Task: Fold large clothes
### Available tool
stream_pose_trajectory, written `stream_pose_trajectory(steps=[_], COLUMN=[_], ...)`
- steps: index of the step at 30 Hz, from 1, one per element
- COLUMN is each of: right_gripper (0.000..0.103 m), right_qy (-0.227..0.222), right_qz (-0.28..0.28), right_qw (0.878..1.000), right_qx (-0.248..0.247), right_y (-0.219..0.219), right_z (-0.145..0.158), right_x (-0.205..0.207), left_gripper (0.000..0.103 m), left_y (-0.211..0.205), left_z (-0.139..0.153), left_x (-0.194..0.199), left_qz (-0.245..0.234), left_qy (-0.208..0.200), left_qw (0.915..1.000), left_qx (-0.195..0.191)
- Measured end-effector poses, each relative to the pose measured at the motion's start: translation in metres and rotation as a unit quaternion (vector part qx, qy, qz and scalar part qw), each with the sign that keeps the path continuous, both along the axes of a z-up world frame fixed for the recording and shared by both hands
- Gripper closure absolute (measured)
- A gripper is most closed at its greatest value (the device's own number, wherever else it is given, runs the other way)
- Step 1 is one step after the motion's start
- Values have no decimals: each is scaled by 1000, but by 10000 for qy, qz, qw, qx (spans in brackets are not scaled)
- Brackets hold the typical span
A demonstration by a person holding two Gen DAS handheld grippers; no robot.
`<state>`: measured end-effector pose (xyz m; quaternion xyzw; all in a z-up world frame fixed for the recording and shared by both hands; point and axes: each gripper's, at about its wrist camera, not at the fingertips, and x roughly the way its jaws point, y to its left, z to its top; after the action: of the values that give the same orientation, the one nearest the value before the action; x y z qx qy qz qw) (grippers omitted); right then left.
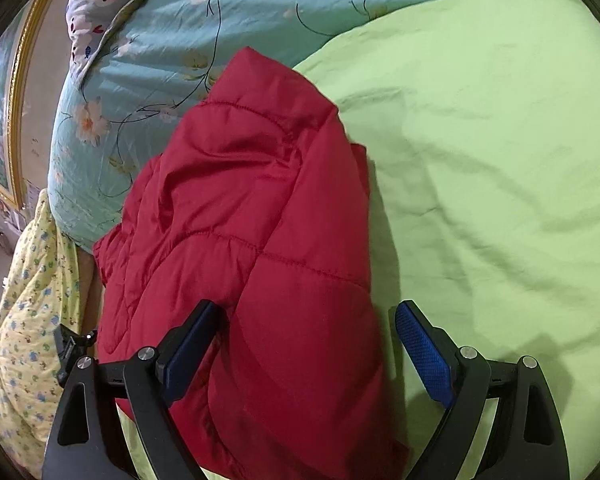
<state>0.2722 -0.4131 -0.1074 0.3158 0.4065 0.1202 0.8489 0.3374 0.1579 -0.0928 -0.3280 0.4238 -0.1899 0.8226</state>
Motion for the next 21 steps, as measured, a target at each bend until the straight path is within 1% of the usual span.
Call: stream_pose_trajectory(steps=[3,5,7,8,10,12,13,14,15,16,17,19,21], right_gripper=[11,10,10,12,17,27,35,43,47,54,59,63,65], right_qy=[28,31,1,-16,-41,-56,-61,-72,-88,-116,-146,-202,-242], right_qz=[79,150,240,297,404,438,462,468,476,480,482,510,555], right_qw=[9998,9995,9990,9985,9977,9980,9979,9978,9977,9977,9977,9977,9975], right_qx=[161,274,379,460,541,452,457,468,476,474,462,392,359], right_y=[4,7,11,14,19,24,24,25,24,24,25,28,30], right_z=[-4,-7,-9,-11,-11,-8,-7,-4,-2,2,6,17,24], right_x=[6,11,15,17,20,21,20,18,16,13,10,1,-10], left_gripper=[7,7,7,7,13,27,31,39,44,47,50,52,54], left_y=[-5,-8,-11,-11,-16,-22,-24,-25,-24,-25,-26,-26,-24], left_z=[-8,-15,-23,-23,-19,-11,-7,-4,-2,1,7,15,24], left_x=[7,12,17,17,16,14,12,9,6,2,-2,-12,-25], left_qz=[-115,-206,-269,-267,-325,-364,-389,-398,-402,-398,-388,-402,-447], left_qy=[94,193,332,333,220,93,27,-24,-64,-101,-151,-225,-323], left_qw=[9995,9982,9951,9949,9958,9975,9977,9979,9980,9980,9981,9980,9976], left_qx=[-274,-532,-887,-911,-824,-604,-546,-511,-487,-473,-462,-430,-416])
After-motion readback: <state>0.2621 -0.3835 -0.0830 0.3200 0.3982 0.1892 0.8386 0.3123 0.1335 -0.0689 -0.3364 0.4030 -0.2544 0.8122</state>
